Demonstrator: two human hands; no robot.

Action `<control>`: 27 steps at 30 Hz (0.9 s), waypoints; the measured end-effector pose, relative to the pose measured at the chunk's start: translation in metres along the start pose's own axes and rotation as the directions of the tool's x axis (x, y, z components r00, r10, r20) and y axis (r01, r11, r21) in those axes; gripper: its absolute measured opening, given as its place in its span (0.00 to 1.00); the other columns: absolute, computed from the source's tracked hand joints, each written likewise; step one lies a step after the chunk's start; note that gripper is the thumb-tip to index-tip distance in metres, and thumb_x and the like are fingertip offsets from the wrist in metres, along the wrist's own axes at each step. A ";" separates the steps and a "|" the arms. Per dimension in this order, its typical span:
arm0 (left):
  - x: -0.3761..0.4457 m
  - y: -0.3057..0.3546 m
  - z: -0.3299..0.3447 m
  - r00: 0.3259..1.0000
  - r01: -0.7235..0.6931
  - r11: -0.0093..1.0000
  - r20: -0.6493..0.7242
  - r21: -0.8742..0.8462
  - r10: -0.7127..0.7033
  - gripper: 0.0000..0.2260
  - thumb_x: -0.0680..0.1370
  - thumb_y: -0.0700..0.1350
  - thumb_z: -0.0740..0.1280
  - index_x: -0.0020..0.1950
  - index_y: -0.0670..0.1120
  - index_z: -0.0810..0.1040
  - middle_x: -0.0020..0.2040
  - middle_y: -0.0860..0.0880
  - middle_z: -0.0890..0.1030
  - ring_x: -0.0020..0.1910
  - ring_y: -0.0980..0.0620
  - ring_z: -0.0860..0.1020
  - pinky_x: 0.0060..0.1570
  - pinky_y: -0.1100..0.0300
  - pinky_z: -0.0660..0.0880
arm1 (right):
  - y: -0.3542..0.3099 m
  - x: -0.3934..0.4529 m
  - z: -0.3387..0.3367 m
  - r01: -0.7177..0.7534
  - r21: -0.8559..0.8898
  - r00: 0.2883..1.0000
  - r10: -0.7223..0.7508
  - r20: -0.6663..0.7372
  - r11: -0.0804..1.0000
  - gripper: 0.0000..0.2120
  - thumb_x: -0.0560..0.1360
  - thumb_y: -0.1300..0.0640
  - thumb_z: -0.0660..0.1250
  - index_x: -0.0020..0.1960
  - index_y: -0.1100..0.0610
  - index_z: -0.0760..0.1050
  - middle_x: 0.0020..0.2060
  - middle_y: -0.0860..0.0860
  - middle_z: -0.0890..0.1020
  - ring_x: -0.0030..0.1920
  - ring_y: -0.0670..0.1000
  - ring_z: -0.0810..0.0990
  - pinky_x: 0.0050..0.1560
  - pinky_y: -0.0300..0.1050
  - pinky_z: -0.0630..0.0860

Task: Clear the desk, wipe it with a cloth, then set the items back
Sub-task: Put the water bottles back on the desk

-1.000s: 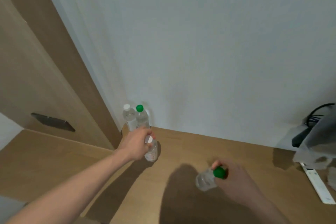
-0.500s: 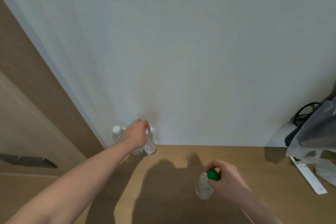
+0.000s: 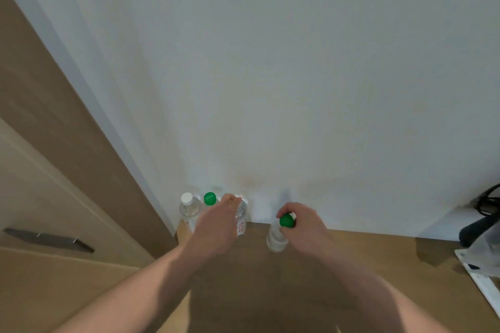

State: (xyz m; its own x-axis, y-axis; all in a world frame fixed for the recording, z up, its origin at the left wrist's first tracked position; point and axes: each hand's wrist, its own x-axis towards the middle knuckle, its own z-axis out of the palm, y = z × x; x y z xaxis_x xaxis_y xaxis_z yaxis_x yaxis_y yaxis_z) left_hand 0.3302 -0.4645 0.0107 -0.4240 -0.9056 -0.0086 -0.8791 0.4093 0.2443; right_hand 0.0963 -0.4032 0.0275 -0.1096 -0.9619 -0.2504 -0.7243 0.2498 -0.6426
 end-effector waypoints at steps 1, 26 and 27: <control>-0.004 0.000 0.002 0.998 0.017 1.000 0.065 0.003 -0.017 0.30 0.75 0.41 0.72 0.77 0.50 0.68 0.75 0.56 0.66 0.55 0.50 0.81 0.48 0.56 0.81 | -0.005 0.009 0.004 0.012 0.009 1.000 -0.012 -0.001 1.000 0.14 0.73 0.60 0.68 0.48 0.41 0.76 0.50 0.39 0.79 0.47 0.42 0.79 0.46 0.38 0.74; -0.165 0.006 -0.004 0.999 0.001 0.891 -0.039 -0.454 -0.021 0.31 0.77 0.43 0.65 0.78 0.63 0.64 0.82 0.65 0.50 0.75 0.58 0.67 0.72 0.53 0.71 | 0.009 -0.132 0.030 0.065 0.022 0.998 -0.066 0.010 0.998 0.36 0.81 0.56 0.66 0.82 0.37 0.53 0.81 0.34 0.50 0.79 0.39 0.59 0.74 0.36 0.60; -0.177 0.000 -0.001 0.998 -0.018 0.884 -0.064 -0.466 -0.014 0.31 0.75 0.43 0.66 0.77 0.62 0.65 0.82 0.63 0.54 0.75 0.54 0.69 0.71 0.52 0.71 | 0.010 -0.144 0.027 0.066 0.019 0.998 -0.067 0.016 0.998 0.36 0.81 0.55 0.66 0.82 0.36 0.53 0.81 0.33 0.48 0.79 0.40 0.60 0.72 0.35 0.60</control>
State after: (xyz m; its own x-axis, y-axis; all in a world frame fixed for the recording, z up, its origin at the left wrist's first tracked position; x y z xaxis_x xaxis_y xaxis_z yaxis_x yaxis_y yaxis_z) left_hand 0.4051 -0.3040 0.0129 -0.3969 -0.9165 0.0500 -0.6686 0.3260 0.6684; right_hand 0.1233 -0.2591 0.0377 -0.0499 -0.9745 -0.2187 -0.7172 0.1873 -0.6712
